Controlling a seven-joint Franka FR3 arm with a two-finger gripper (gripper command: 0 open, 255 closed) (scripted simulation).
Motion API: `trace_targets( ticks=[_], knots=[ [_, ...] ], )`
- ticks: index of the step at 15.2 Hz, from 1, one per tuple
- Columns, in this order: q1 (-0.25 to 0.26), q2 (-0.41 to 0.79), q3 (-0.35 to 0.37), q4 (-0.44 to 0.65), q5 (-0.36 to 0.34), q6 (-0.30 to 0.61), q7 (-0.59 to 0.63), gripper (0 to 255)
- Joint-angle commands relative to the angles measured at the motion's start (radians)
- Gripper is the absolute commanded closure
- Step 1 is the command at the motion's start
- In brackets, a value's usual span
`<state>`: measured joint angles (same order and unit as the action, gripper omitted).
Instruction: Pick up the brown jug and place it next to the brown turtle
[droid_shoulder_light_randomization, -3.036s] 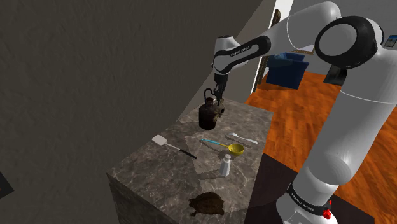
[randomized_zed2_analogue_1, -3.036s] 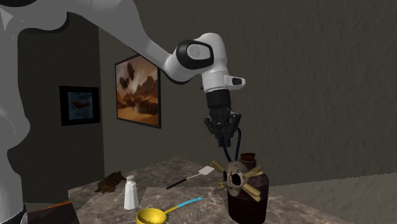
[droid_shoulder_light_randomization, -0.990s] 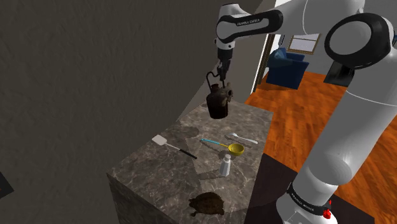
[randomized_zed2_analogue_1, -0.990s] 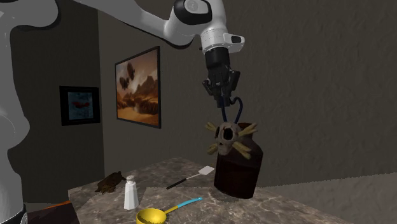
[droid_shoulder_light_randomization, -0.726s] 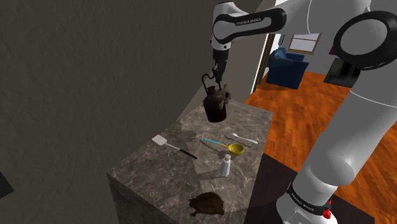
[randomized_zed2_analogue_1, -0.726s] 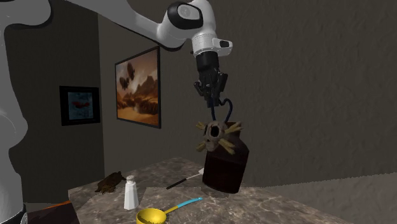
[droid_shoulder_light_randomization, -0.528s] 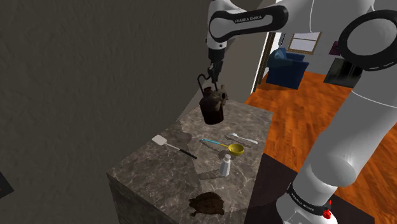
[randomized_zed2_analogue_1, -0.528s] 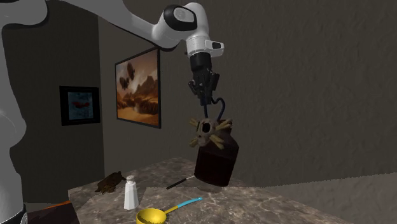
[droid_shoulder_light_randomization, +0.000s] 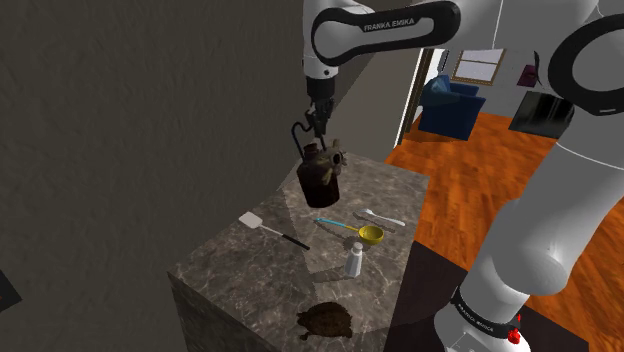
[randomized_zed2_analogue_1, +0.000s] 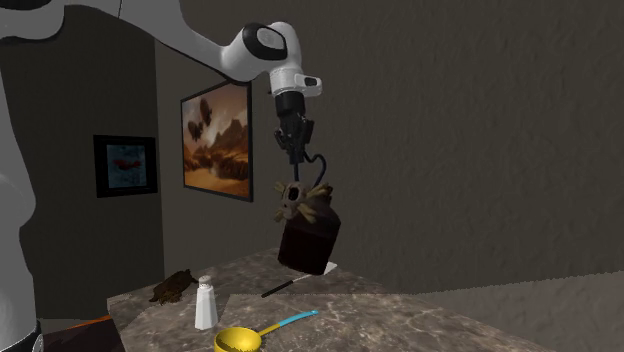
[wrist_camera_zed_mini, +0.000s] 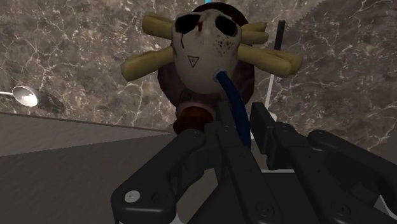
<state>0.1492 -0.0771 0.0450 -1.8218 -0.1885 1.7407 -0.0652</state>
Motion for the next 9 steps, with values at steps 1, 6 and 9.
trace_targets(
  ticks=[1, 6, 9],
  knots=[
    [0.024, -0.002, 0.028, -0.003, 0.001, -0.004, 0.052, 255],
    [0.079, 0.027, 0.093, 0.036, 0.006, -0.036, 0.168, 255],
    [0.114, 0.057, 0.130, 0.074, 0.005, -0.058, 0.238, 255]
  ],
)
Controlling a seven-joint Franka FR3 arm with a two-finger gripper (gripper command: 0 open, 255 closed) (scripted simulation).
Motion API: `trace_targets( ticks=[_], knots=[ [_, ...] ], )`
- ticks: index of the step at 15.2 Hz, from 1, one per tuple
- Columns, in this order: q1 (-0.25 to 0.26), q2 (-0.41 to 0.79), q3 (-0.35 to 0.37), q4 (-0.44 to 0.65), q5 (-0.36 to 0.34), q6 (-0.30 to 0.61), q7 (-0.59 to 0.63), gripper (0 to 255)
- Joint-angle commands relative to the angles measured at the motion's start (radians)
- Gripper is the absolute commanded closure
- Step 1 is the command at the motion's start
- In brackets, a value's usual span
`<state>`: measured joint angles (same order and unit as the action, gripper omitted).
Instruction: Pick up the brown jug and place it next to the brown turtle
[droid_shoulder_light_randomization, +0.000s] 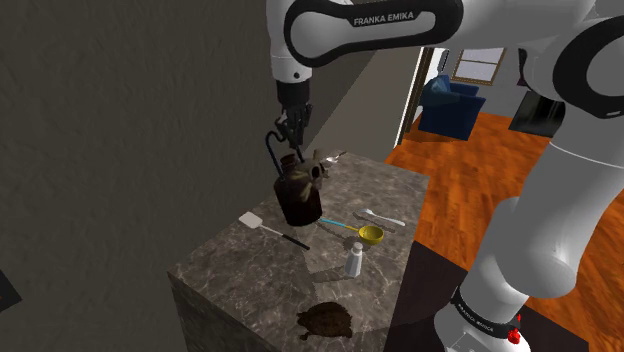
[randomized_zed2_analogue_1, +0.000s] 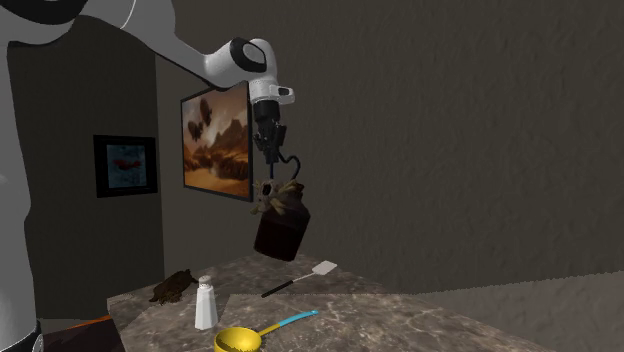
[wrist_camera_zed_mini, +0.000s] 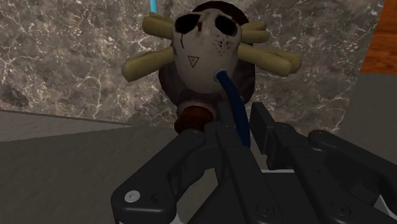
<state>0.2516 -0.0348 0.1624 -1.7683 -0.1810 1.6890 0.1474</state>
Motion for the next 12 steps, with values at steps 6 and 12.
trace_targets(
  ticks=[6, 12],
  knots=[
    [0.029, 0.032, 0.031, -0.012, -0.004, 0.035, 0.070, 255],
    [0.028, 0.035, 0.030, -0.088, -0.008, 0.113, 0.083, 255]
  ],
)
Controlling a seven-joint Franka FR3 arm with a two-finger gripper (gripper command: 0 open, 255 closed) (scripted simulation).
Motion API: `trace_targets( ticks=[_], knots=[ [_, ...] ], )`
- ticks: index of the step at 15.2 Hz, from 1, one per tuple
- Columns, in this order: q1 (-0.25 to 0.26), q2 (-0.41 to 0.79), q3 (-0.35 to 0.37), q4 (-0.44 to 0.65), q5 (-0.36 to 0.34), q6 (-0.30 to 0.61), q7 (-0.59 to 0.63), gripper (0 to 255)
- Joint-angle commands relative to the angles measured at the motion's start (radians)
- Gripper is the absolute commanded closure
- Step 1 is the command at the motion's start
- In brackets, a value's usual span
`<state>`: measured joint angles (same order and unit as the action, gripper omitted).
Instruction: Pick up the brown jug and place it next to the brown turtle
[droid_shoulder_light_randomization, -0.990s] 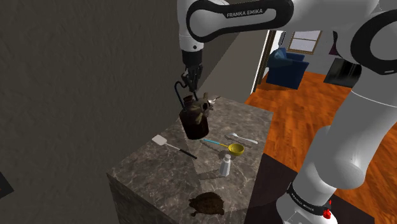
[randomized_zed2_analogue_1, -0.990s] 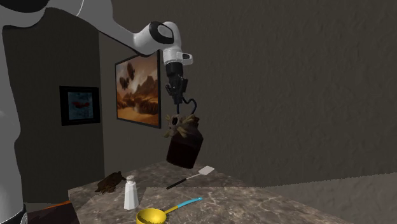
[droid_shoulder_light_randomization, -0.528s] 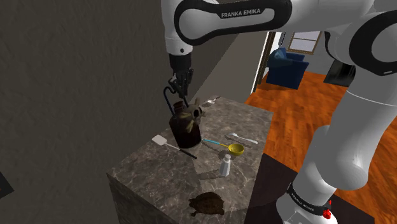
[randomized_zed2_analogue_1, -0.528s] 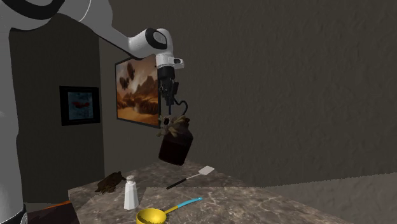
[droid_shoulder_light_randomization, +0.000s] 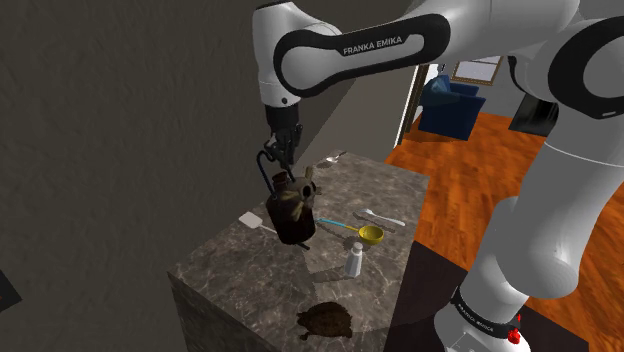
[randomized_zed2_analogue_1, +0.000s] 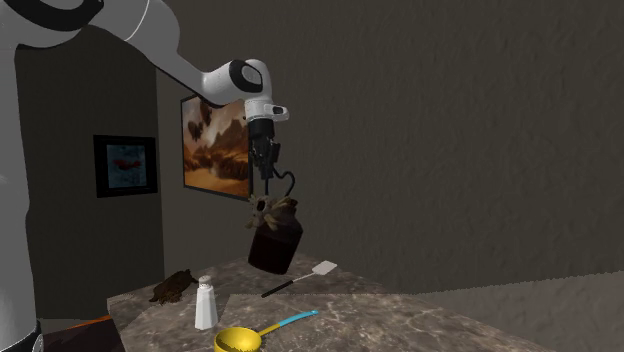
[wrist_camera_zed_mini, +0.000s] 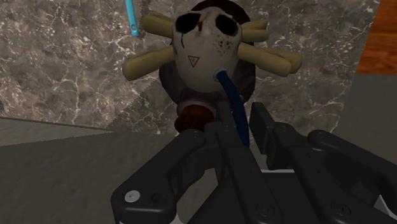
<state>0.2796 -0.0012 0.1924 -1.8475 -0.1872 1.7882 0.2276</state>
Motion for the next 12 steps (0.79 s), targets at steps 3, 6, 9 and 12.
trace_targets(
  ticks=[3, 6, 9, 12],
  knots=[
    [0.000, 0.006, 0.000, -0.043, -0.005, 0.053, 0.010, 255],
    [-0.001, 0.013, -0.001, -0.075, -0.008, 0.091, 0.018, 255],
    [-0.001, 0.022, -0.001, -0.106, -0.013, 0.129, 0.026, 255],
    [-0.002, 0.031, -0.001, -0.132, -0.017, 0.164, 0.034, 255]
  ],
)
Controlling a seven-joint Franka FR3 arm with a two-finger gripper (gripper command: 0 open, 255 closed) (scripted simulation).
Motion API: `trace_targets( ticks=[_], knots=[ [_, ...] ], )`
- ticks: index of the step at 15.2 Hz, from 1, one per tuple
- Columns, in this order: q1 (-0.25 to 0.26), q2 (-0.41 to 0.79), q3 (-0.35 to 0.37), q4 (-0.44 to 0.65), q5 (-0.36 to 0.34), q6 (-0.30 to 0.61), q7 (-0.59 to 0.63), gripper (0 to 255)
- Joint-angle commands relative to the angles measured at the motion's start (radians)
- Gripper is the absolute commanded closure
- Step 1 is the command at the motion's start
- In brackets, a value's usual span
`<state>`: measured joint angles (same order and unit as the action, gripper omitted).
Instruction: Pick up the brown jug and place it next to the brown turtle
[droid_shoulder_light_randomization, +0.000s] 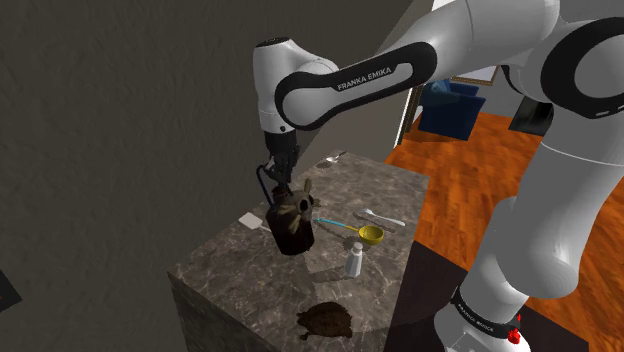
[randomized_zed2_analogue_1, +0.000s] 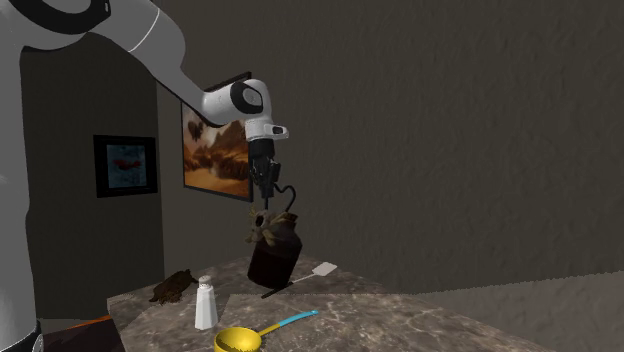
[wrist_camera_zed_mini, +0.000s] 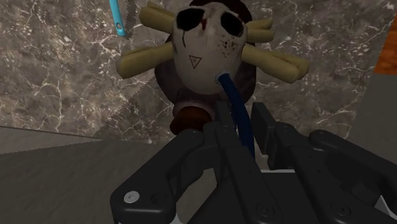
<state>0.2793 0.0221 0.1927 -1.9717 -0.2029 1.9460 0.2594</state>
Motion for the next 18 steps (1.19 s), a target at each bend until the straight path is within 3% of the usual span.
trace_targets(
  ticks=[1, 7, 8, 13, 18],
  knots=[
    [-0.001, 0.008, -0.001, -0.008, -0.002, 0.007, 0.002, 255],
    [-0.002, 0.008, -0.001, -0.008, -0.002, 0.007, 0.002, 255],
    [-0.002, 0.006, -0.001, -0.010, -0.001, 0.007, 0.002, 0],
    [-0.002, 0.008, -0.001, -0.008, -0.002, 0.007, 0.002, 0],
    [0.008, -0.010, 0.009, 0.097, 0.011, -0.117, -0.006, 0]
  ],
)
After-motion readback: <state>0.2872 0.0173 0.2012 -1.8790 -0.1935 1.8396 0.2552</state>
